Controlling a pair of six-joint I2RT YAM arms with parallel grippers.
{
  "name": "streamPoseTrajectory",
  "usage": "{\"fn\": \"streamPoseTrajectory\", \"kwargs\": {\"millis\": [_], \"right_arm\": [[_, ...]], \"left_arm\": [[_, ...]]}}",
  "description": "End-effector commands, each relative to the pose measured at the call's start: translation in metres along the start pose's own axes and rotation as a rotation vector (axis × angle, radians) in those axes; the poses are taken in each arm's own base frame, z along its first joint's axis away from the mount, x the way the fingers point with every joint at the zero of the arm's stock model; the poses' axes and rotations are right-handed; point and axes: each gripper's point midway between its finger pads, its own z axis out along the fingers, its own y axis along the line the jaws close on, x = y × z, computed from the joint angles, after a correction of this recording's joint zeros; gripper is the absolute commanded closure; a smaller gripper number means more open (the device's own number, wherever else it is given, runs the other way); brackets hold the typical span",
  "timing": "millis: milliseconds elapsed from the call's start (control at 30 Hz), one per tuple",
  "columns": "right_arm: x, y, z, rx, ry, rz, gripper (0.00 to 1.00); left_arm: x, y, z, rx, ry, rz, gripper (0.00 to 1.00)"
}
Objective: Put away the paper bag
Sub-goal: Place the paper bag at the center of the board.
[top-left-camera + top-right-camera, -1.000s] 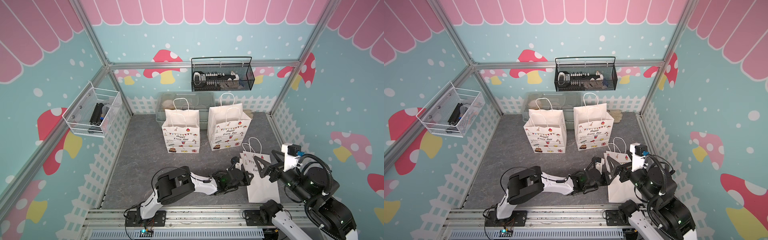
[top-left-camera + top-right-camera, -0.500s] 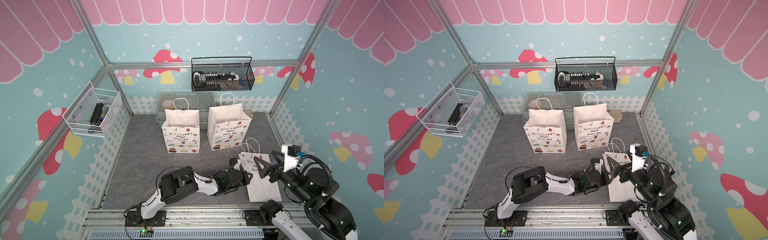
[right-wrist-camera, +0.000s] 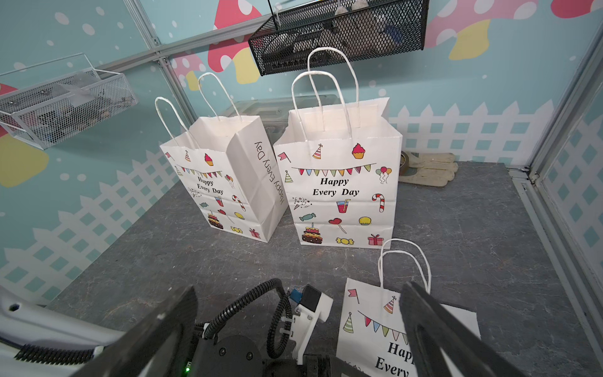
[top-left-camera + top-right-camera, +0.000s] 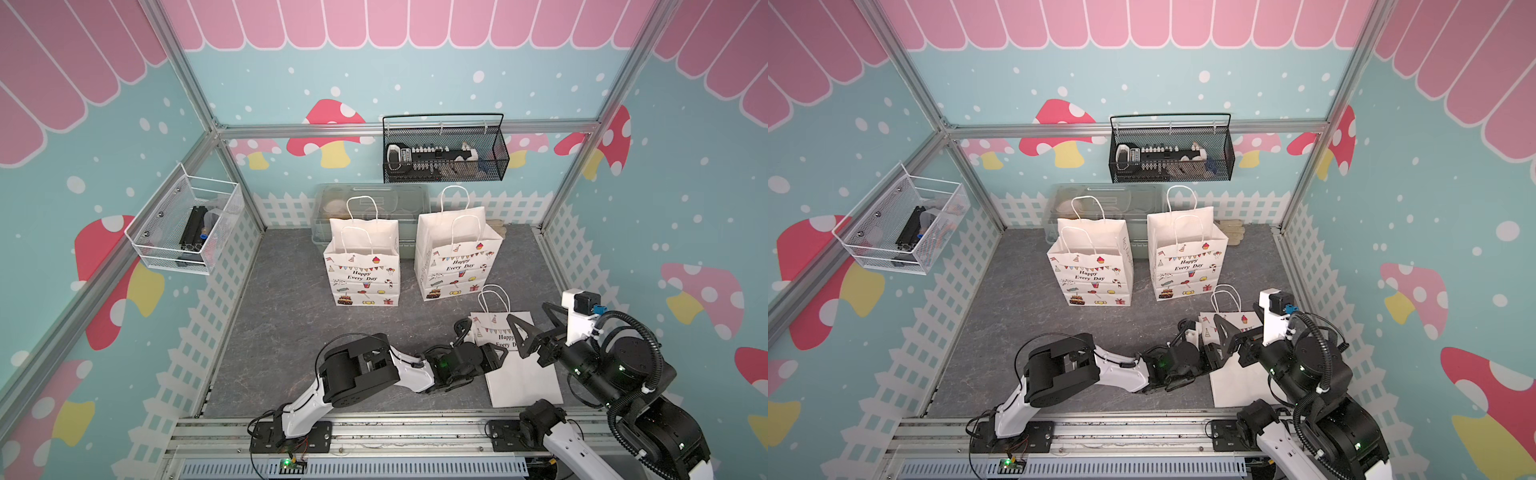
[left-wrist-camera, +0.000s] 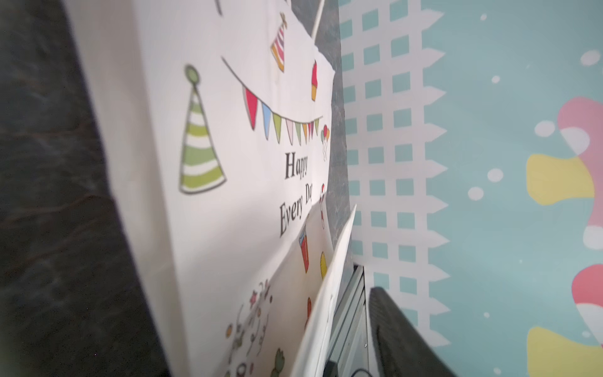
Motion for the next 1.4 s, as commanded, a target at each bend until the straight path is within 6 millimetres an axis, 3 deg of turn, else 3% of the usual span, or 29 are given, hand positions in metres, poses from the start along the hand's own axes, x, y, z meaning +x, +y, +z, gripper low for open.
{"fn": "streamPoseTrajectory", "kwargs": {"millis": [0, 333, 733, 1367], "right_arm": [[-0.001, 0.001, -0.002, -0.01, -0.013, 0.013, 0.01], [0.0, 0.004, -0.001, -0.022, -0.007, 0.015, 0.01], [0.008, 0.006, 0.004, -0.035, 0.026, 0.016, 0.01], [0.032, 0.01, 0.021, -0.069, 0.113, 0.018, 0.01]], "left_arm": [[-0.006, 0.015, -0.001, -0.01, -0.034, -0.03, 0.27], [-0.013, 0.017, -0.022, -0.031, -0.073, -0.016, 0.01], [-0.012, 0.013, -0.052, -0.068, -0.1, 0.081, 0.01], [-0.071, -0.061, -0.159, -0.201, -0.36, 0.529, 0.01]]}}
